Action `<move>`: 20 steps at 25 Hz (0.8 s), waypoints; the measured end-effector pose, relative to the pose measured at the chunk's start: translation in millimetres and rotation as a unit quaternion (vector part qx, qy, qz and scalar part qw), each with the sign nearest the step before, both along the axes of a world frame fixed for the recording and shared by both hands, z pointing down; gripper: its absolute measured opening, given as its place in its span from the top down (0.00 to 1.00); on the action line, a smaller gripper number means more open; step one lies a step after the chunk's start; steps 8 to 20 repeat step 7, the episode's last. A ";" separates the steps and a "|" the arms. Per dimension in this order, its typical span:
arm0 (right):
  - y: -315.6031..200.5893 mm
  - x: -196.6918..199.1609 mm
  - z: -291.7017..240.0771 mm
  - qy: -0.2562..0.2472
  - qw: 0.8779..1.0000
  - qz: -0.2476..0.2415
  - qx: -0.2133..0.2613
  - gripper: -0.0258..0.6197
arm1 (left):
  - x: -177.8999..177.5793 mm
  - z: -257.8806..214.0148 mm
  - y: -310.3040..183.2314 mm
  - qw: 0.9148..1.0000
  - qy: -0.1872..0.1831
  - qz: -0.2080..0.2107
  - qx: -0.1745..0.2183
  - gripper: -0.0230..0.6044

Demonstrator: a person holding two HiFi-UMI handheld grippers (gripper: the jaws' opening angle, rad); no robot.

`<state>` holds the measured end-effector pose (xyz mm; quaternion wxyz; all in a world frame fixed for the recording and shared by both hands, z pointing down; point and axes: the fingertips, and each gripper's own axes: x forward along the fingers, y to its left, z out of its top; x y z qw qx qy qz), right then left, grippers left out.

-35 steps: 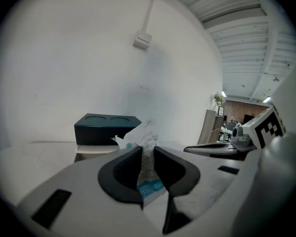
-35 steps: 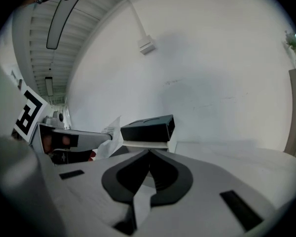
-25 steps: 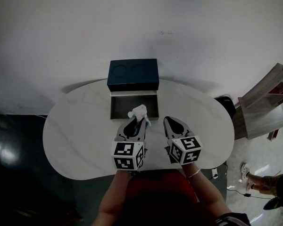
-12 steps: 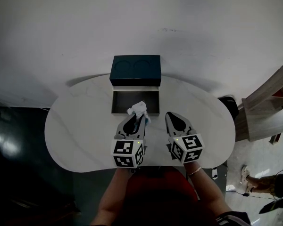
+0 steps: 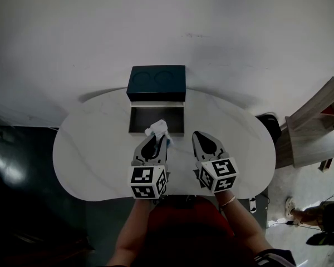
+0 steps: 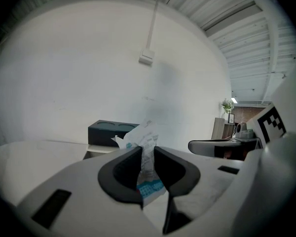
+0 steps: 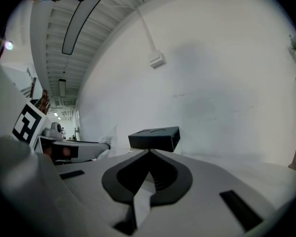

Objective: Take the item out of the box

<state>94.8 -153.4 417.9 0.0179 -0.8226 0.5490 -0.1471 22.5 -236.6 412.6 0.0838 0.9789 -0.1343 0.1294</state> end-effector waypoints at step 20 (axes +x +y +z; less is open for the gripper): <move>9.9 -4.4 -6.1 0.004 1.000 0.000 0.012 0.94 | -6.9 -2.3 7.4 1.000 0.004 -0.010 0.010 0.82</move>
